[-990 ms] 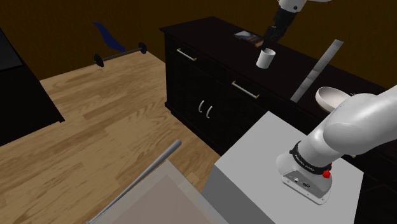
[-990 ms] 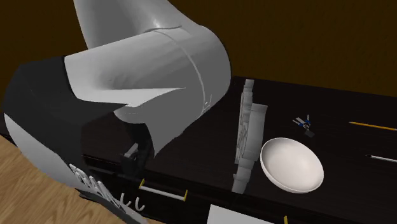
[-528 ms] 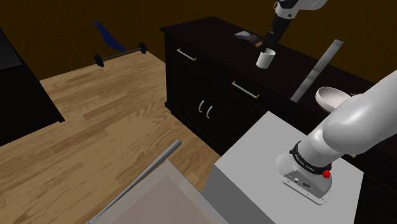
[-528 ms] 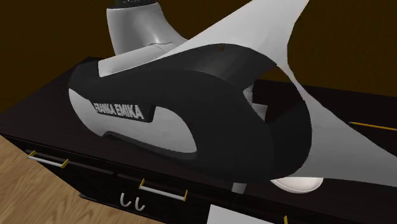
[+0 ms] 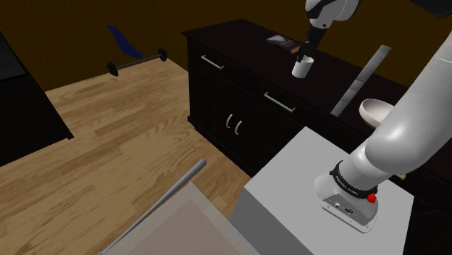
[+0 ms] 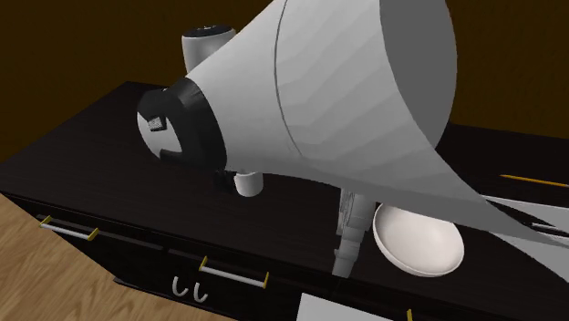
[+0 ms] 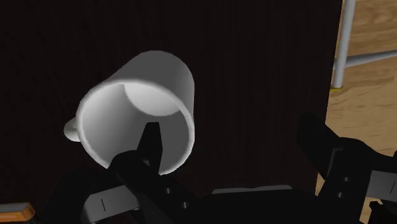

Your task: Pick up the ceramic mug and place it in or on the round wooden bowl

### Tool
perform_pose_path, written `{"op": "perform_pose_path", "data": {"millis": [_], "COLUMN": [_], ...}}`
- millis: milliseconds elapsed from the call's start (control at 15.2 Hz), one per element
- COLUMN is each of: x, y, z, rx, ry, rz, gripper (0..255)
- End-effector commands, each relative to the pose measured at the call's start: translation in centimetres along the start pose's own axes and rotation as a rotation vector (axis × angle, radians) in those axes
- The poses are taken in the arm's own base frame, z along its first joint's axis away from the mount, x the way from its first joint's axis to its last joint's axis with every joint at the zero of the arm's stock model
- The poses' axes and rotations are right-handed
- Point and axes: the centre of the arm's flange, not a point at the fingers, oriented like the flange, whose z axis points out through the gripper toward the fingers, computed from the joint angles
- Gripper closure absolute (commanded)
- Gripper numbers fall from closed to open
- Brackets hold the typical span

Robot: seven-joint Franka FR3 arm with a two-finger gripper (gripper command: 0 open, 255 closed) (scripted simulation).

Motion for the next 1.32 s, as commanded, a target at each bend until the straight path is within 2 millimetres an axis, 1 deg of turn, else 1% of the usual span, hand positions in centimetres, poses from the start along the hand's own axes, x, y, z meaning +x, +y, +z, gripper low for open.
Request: {"op": "perform_pose_path", "data": {"millis": [0, 66, 462, 528, 1056, 1122, 1254], "x": [0.7, 0.9, 0.8, 0.8, 0.8, 0.8, 0.8], "y": [2.1, 2.5, 2.5, 2.5, 2.5, 2.5, 2.5], "z": [1.2, 1.4, 4.6, 5.4, 5.4, 5.4, 5.4], "rx": [-0.009, -0.01, -0.01, -0.01, -0.01, -0.01, -0.01], "ry": [-0.006, -0.007, -0.007, -0.007, -0.007, -0.007, -0.007], "rz": [-0.005, -0.005, -0.005, -0.005, -0.005, -0.005, -0.005], "gripper": [0, 0, 0, 0, 0, 255, 255]}}
